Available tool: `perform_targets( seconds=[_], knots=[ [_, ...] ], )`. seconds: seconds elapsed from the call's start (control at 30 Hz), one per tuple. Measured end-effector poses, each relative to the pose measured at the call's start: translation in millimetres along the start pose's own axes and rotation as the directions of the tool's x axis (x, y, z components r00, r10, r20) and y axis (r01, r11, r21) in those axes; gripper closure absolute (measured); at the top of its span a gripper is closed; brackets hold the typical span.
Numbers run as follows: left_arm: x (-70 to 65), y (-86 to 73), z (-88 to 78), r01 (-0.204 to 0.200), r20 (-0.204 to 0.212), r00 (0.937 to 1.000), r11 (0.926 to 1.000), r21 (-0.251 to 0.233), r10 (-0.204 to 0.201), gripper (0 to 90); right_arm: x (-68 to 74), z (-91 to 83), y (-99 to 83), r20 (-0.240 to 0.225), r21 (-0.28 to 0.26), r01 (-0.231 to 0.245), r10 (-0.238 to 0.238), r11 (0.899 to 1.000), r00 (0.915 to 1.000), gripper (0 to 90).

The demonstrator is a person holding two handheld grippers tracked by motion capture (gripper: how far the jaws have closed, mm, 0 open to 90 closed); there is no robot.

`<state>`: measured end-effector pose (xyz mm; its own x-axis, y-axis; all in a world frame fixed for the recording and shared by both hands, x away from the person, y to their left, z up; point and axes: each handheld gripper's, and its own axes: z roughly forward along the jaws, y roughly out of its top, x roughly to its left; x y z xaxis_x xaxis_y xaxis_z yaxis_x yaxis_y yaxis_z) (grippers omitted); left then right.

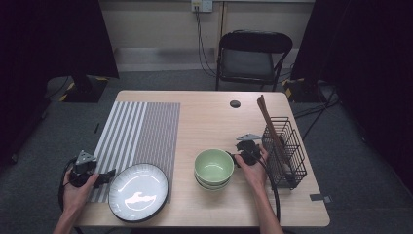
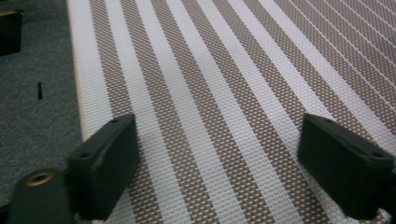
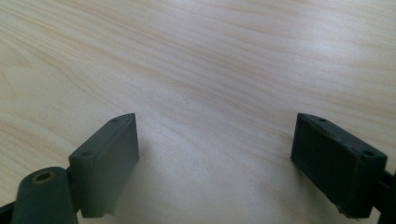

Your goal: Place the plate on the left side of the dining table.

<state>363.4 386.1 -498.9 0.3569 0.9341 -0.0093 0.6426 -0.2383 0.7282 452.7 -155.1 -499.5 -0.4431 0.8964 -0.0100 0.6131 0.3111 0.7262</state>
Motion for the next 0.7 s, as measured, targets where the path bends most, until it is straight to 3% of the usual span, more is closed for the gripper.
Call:
perform_targets(
  seconds=[0.1,0.27,0.33,0.53,0.57,0.7],
  knots=[
    [-0.8,-0.2,-0.8,0.003,-0.011,0.9999,1.0000,-0.003,-0.003,21.0,1.5,-1.5,0.3,-0.009,-0.003,0.007,-0.007,1.000,0.9999,15.8],
    [-4.5,2.2,-6.9,-0.002,0.008,1.0000,0.9992,-0.040,0.002,22.1,1.9,-8.9,4.7,0.002,-0.026,-0.004,0.004,1.000,1.0000,18.3],
    [-3.9,5.3,-13.8,0.017,0.043,0.9990,0.9969,-0.076,-0.014,22.7,1.7,-13.8,7.2,-0.006,-0.042,-0.006,0.005,0.999,1.0000,19.6],
    [-5.1,11.1,-23.4,0.028,0.073,0.9971,0.9940,-0.106,-0.020,25.7,0.5,-24.0,13.2,-0.006,-0.070,-0.011,0.010,0.997,0.9999,21.3],
    [-6.1,13.3,-25.5,0.038,0.099,0.9947,0.9922,-0.118,-0.027,26.3,1.1,-28.8,18.4,0.005,-0.091,-0.003,0.003,0.996,1.0000,22.1],
    [-7.6,16.9,-29.9,0.027,0.122,0.9925,0.9906,-0.134,-0.010,29.2,2.0,-37.5,30.0,0.004,-0.118,-0.001,0.002,0.993,1.0000,22.7]
  ],
)
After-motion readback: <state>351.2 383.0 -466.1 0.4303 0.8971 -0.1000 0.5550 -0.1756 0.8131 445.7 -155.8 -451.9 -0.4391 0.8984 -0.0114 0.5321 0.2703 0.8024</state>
